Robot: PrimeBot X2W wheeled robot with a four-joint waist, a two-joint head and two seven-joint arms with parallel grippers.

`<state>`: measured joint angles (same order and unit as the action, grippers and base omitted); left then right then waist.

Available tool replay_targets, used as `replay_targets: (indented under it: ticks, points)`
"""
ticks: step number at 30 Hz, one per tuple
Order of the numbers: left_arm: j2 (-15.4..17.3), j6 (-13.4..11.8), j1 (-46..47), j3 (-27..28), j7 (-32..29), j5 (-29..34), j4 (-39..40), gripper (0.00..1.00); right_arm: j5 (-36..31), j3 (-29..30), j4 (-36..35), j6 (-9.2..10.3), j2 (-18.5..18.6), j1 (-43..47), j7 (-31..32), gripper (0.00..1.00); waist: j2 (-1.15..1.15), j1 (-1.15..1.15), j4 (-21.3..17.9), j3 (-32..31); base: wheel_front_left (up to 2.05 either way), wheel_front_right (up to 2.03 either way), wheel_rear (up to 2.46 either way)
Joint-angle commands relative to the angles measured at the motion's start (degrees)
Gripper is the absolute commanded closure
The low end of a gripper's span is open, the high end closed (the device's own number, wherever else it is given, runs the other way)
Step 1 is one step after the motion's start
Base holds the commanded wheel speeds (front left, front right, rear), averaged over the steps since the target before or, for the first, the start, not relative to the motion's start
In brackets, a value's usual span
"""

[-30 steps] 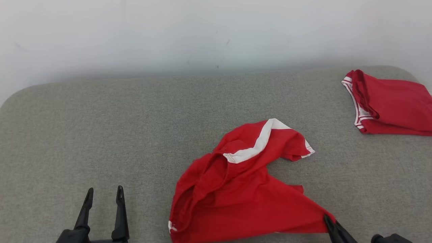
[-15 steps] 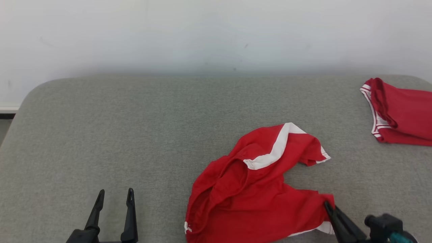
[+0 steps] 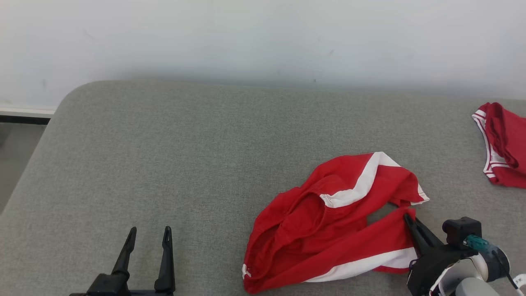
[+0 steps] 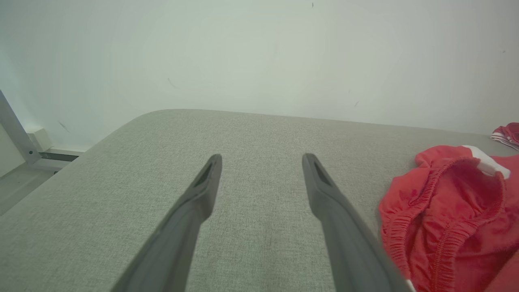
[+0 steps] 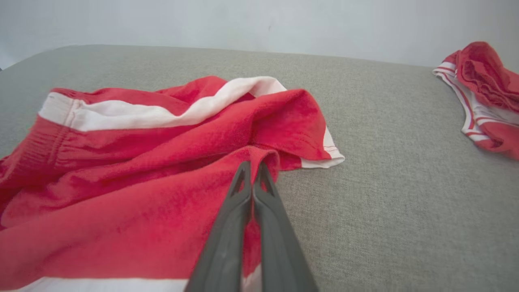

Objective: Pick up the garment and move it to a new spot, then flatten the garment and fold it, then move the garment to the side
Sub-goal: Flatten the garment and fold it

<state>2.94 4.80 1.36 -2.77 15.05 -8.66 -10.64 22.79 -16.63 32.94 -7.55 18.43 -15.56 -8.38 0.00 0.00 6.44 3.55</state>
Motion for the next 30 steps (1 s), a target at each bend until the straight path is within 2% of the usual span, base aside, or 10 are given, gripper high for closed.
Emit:
replay_targets:
  ticks: [1, 2, 3, 7, 13, 17, 20, 30]
  points:
    - [-0.1, 0.2, 0.7, 0.1, 0.2, -0.1, -0.3, 0.0, 0.9, -0.6, 4.2, 0.15, -0.3, -1.9, -0.1, 1.0, 0.0, 0.0, 0.4, 0.1, 0.0, 0.0, 0.0]
    - [-0.1, 0.1, 0.6, 0.0, 0.2, -0.1, -0.3, 0.0, 1.1, -1.0, 5.7, 0.15, -0.6, -2.7, -0.7, 0.61, 0.0, 0.0, 0.4, 0.0, 0.0, 0.0, 0.0]
    - [-0.1, 0.1, 0.5, -0.1, 0.2, -0.2, -0.3, 0.0, 1.5, -1.3, 6.9, 0.15, -0.9, -3.4, -1.4, 0.0, 0.0, 0.0, 0.5, -0.1, 0.0, 0.0, 0.0]
    - [-0.1, -0.1, 0.0, 0.3, 0.2, -0.3, -0.5, 0.0, 2.6, -2.7, 9.7, 0.15, -0.9, -4.3, -4.3, 0.0, 0.0, 0.0, -0.2, -0.7, 0.0, 0.0, 0.0]
    - [-0.1, 0.2, -0.7, 1.5, 0.2, 0.1, -0.4, 0.0, 3.4, -2.1, 6.9, 0.15, 0.0, -2.4, -6.5, 0.0, 0.0, 0.0, -1.9, -1.6, 0.0, 0.0, 0.0]
    - [-0.1, 0.1, -1.1, 2.4, 0.2, 0.3, 0.1, 0.0, 2.6, -0.3, 0.8, 0.15, 0.6, 0.4, -6.8, 0.0, 0.0, 0.0, -3.6, -1.8, 0.0, 0.0, 0.0]
    - [-0.1, 0.4, -1.2, 2.9, 0.2, 0.5, 0.3, 0.0, 1.5, 3.6, -6.2, 0.15, 0.2, 3.4, -6.9, 0.0, 0.0, 0.0, -4.7, -1.7, 0.0, 0.0, 0.0]
    - [-0.1, 0.1, -1.4, 2.5, 0.2, 1.3, 1.3, 0.0, -3.7, 13.8, -25.7, 0.15, -6.8, 15.8, -6.8, 0.0, 0.0, 0.0, -6.3, -1.4, 0.0, 0.0, 0.0]
